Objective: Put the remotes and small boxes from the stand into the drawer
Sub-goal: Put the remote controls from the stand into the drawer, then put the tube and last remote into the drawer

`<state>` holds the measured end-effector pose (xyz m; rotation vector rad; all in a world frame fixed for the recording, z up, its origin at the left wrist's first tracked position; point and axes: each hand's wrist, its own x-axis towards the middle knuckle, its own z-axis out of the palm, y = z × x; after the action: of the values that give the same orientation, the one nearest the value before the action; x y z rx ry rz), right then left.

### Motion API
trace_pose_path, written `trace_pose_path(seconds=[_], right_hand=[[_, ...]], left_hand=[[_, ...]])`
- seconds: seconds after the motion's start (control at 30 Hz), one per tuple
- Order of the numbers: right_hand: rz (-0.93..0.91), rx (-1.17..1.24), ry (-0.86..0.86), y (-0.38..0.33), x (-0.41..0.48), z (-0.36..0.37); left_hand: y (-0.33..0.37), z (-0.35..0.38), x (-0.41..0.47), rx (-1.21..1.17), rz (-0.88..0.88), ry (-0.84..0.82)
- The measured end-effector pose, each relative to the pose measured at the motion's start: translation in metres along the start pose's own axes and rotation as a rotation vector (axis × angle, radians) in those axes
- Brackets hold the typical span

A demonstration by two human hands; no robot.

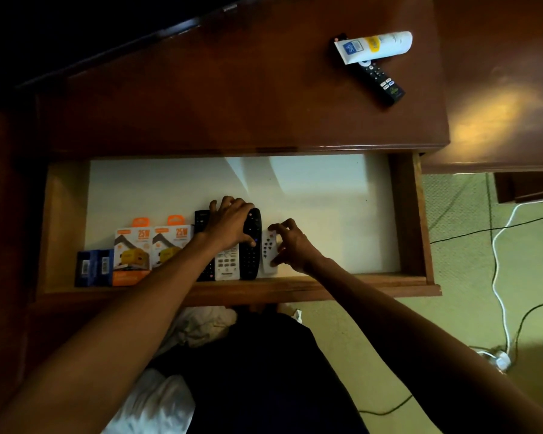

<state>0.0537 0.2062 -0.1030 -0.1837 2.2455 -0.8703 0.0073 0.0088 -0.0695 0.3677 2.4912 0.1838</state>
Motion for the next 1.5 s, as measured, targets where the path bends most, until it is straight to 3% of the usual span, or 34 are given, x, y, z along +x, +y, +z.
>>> trace_pose_path(seconds=[0.27,0.37,0.57,0.7,0.83,1.0,1.23,1.33,1.5], right_hand=[[0.041,-0.046,-0.022,-0.009,-0.004,0.001],[0.032,-0.084,0.007,-0.012,-0.009,-0.016],[0.018,0.016,0.406,-0.022,-0.028,-0.114],[-0.034,0.055,0.703,-0.024,-0.023,-0.201],[-0.007,-0.006,0.809,-0.011,-0.009,-0.29],[0.001,-0.013,0.775,0.021,0.002,-0.368],[-0.022,-0.041,0.682,0.058,0.023,-0.412],[-0.041,-0.032,0.617,0.066,0.03,-0.417],[-0.094,-0.028,0.492,0.052,0.053,-0.413]], left_hand=[[0.003,-0.003,-0.004,-0.021,-0.008,-0.055],[0.003,-0.013,-0.01,-0.082,-0.005,0.014],[0.022,-0.091,-0.003,-0.424,0.082,0.395],[0.061,-0.163,0.037,-0.528,0.168,0.505],[0.115,-0.221,0.102,-0.493,0.231,0.563],[0.176,-0.26,0.194,-0.323,0.256,0.529],[0.21,-0.276,0.273,-0.115,0.244,0.306],[0.206,-0.274,0.285,-0.283,0.284,0.286],[0.17,-0.298,0.264,-0.53,0.224,0.515]])
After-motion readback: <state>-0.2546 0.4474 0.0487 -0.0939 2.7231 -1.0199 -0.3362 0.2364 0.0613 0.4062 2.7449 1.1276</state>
